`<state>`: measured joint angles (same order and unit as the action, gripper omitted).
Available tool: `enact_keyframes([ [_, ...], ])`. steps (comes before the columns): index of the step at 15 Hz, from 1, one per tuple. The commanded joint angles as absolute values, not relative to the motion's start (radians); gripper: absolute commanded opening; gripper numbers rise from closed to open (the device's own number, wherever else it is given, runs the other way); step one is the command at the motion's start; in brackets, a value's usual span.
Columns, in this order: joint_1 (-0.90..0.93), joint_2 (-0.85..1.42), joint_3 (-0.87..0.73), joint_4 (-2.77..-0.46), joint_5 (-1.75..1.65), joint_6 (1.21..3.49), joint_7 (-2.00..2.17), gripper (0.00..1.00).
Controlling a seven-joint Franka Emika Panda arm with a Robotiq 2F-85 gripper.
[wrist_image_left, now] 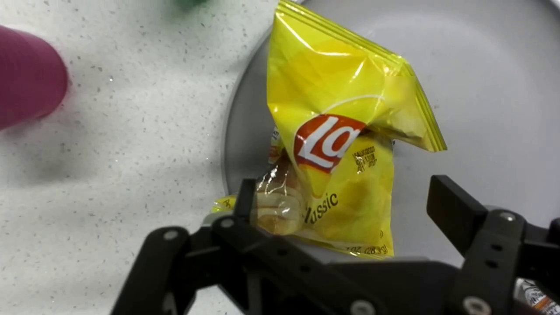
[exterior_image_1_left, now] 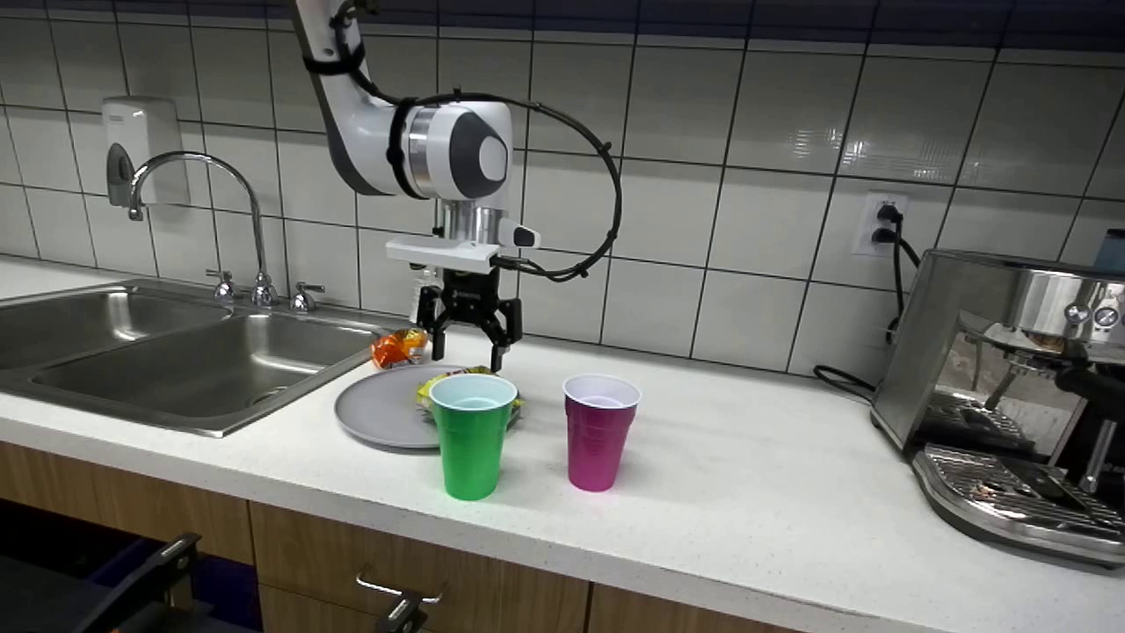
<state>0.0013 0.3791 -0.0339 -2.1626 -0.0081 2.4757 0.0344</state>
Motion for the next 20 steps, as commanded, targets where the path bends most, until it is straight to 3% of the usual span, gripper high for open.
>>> enact_keyframes([
  [1, 0.006, 0.398, -0.033, -2.148, -0.004, 2.484, 0.071, 1.00],
  [4, 0.000, 0.369, -0.035, -2.167, 0.000, 2.476, 0.064, 1.00],
  [5, 0.001, 0.367, -0.037, -2.168, -0.002, 2.476, 0.066, 0.95],
  [6, 0.000, 0.365, -0.039, -2.171, -0.003, 2.480, 0.065, 0.74],
  [8, 0.000, 0.362, -0.042, -2.174, -0.005, 2.481, 0.067, 0.68],
  [16, 0.009, 0.393, -0.044, -2.157, -0.012, 2.490, 0.086, 0.05],
  [17, 0.009, 0.396, -0.044, -2.156, -0.012, 2.492, 0.086, 0.00],
  [20, 0.009, 0.401, -0.043, -2.153, -0.011, 2.496, 0.086, 0.00],
])
